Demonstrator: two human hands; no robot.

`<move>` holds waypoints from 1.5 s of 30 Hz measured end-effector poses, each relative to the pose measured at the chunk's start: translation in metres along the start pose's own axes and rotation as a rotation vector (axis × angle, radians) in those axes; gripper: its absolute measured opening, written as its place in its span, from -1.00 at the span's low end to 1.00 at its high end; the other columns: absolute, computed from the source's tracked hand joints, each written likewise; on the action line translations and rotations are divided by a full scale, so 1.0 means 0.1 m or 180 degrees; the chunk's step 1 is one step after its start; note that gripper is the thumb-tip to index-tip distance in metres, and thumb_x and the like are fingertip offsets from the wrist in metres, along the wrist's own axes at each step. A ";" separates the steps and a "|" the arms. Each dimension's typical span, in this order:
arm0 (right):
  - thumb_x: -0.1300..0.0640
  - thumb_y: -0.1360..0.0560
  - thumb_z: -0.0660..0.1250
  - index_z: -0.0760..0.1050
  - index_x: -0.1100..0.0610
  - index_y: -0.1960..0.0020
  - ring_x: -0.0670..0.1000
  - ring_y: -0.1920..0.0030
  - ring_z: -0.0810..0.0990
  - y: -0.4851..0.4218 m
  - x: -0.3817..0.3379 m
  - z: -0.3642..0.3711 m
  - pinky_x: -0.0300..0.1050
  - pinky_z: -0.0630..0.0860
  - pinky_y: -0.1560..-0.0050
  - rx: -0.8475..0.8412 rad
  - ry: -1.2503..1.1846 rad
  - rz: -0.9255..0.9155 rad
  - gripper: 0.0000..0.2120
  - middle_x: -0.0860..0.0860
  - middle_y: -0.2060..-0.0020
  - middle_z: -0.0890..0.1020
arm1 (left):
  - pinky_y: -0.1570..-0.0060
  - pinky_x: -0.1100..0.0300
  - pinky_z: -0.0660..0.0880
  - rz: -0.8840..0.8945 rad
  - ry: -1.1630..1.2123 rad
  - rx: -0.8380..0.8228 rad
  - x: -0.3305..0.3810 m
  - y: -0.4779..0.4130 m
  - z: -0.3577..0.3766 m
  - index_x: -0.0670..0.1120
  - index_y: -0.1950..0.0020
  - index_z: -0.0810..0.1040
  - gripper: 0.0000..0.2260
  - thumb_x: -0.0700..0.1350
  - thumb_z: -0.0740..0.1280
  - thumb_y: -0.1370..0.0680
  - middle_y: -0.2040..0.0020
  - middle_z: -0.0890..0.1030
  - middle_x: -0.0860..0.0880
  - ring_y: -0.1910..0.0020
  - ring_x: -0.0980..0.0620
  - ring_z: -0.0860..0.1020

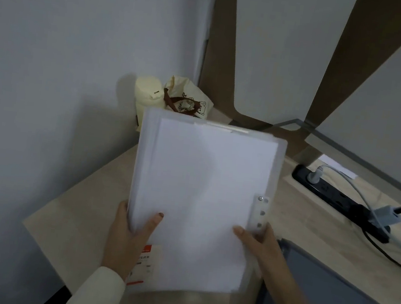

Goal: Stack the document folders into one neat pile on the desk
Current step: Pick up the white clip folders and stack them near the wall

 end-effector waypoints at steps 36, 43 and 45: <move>0.06 -0.57 0.09 0.21 0.13 0.45 0.05 0.35 0.38 0.29 0.83 0.47 -0.14 0.27 0.31 0.1263 -0.0216 0.0992 -0.58 0.02 0.45 0.35 | -0.32 -0.05 0.32 -0.0619 -0.1866 -0.1197 -0.39 -0.46 -0.05 -0.17 -0.26 0.43 -0.47 0.21 0.14 -0.49 -0.25 0.52 -0.16 -0.23 -0.16 0.47; 0.05 -0.57 0.09 0.27 0.12 0.44 0.05 0.31 0.42 0.28 0.96 0.51 -0.15 0.29 0.27 0.1347 0.0040 0.1225 -0.58 0.05 0.41 0.45 | -0.30 0.01 0.28 -0.0778 -0.1930 -0.1251 -0.50 -0.49 -0.01 -0.18 -0.22 0.44 -0.53 0.15 0.14 -0.52 -0.28 0.50 -0.19 -0.26 -0.16 0.44; 0.03 -0.57 0.09 0.31 0.13 0.39 0.06 0.19 0.45 0.27 0.96 0.50 -0.14 0.32 0.12 0.1340 0.0107 0.1238 -0.62 0.04 0.38 0.46 | -0.29 0.01 0.28 -0.0770 -0.1983 -0.1229 -0.53 -0.47 0.00 -0.18 -0.22 0.43 -0.53 0.15 0.13 -0.52 -0.28 0.49 -0.20 -0.27 -0.17 0.44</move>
Point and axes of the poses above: each hand's wrist, its own y-axis away from the middle knuckle, its own z-axis out of the palm, x = y × z, the point moved 1 cm from there along -y, towards the middle knuckle
